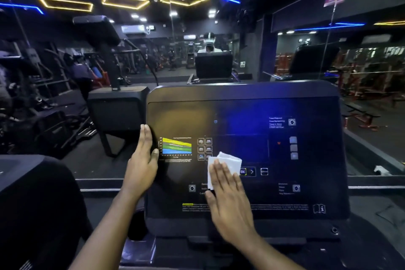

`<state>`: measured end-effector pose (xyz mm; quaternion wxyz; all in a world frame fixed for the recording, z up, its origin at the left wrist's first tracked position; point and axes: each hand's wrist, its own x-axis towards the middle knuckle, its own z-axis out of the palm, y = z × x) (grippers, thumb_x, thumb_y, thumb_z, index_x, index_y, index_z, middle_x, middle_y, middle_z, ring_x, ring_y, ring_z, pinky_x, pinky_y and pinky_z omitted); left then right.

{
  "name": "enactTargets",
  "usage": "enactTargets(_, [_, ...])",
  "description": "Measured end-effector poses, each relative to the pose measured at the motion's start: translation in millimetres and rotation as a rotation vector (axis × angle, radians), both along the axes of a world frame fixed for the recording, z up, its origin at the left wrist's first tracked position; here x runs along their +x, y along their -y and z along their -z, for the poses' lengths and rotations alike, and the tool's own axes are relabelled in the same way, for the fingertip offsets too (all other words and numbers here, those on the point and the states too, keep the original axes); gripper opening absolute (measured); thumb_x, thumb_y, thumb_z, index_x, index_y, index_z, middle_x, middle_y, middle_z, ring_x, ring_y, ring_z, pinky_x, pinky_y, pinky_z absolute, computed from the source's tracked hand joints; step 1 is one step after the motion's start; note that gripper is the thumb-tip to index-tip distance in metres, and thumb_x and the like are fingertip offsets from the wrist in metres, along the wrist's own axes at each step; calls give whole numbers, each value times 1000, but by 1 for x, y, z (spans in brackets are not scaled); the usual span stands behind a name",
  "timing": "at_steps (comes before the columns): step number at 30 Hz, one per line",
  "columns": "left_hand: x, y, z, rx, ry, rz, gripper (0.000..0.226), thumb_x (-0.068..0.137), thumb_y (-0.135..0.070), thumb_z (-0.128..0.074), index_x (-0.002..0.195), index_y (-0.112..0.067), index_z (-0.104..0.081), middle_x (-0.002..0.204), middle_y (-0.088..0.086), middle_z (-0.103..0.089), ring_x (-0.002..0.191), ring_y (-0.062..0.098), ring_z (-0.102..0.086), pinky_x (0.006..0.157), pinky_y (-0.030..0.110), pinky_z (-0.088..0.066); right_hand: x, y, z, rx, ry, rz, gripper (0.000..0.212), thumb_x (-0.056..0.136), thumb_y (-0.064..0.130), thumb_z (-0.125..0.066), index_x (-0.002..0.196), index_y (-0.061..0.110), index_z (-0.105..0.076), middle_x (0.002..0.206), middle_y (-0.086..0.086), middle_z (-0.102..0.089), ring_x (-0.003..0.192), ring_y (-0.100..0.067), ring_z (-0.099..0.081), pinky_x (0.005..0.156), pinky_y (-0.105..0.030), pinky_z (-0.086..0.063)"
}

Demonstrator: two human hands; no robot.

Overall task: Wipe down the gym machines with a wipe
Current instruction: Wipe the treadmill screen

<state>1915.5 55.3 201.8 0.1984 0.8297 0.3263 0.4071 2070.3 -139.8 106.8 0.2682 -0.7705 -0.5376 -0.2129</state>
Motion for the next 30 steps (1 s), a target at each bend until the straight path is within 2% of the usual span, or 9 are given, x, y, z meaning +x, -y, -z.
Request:
enactTargets(3, [-11, -10, 0, -68, 16, 67, 76, 103, -7, -46, 161, -37, -7, 165, -22, -7, 150, 3, -16, 116, 21, -14, 6, -18, -18, 128, -175, 181, 65, 107, 42, -25, 162, 15, -2, 170, 2, 5, 156, -11, 7, 126, -42, -8])
enactTargets(6, [-16, -15, 0, -55, 85, 90, 71, 103, -6, -47, 160, -35, -18, 164, -18, -21, 150, 5, -24, 121, 25, -19, 12, -44, -51, 239, -242, 311, 68, 107, 43, -22, 161, 11, 2, 169, -4, 8, 156, -17, 11, 127, -44, -4])
enactTargets(11, [-27, -33, 0, -44, 171, 165, 62, 102, -5, -48, 156, -32, -34, 147, -3, -56, 128, 17, -58, 110, 34, -45, -39, -43, -22, -35, -35, -2, 65, 109, 44, -25, 162, 22, 6, 168, 10, 14, 155, -8, 12, 126, -36, 0])
enactTargets(13, [-31, -43, 2, -59, 191, 218, 60, 103, -5, -47, 154, -34, -38, 138, 0, -64, 121, 18, -63, 104, 35, -49, -33, -38, -12, -16, 7, 13, 62, 109, 44, -22, 162, 23, 0, 169, 12, 9, 155, -7, 6, 125, -38, -7])
enactTargets(19, [-38, -67, 11, -44, 216, 332, 58, 101, 1, -47, 151, -29, -47, 136, -7, -64, 122, 9, -62, 103, 44, -53, -14, -85, -65, 271, -202, 347, 65, 107, 42, -21, 162, 14, 0, 170, 0, 5, 156, -12, 9, 127, -42, -5])
enactTargets(22, [-38, -72, 14, -59, 242, 373, 63, 99, 3, -48, 149, -34, -48, 129, -9, -67, 117, 4, -64, 96, 44, -57, -50, -94, -55, 108, -68, 141, 64, 108, 42, -23, 162, 17, 0, 170, 3, 6, 156, -12, 8, 127, -38, -1])
enactTargets(25, [-40, -75, 12, -41, 232, 396, 64, 98, 7, -48, 150, -30, -48, 129, -7, -68, 117, -5, -61, 99, 36, -55, -75, -78, -19, -12, 57, 9, 60, 109, 41, -25, 162, 20, -8, 170, 9, 2, 156, -10, 1, 124, -39, -9])
enactTargets(28, [-45, -82, 10, -15, 209, 440, 65, 97, 9, -48, 150, -29, -46, 134, -8, -65, 119, -7, -59, 106, 24, -48, -57, -84, -30, 197, -120, 234, 59, 109, 41, -20, 162, 19, -8, 170, 7, -1, 156, -9, 0, 125, -42, -12])
enactTargets(30, [-45, -81, 9, -21, 203, 454, 66, 97, 7, -50, 150, -33, -45, 134, -9, -64, 116, 2, -64, 101, 26, -50, -38, -102, -64, 306, -223, 357, 62, 108, 43, -18, 162, 17, -2, 170, 4, 4, 155, -9, 7, 127, -43, -9])
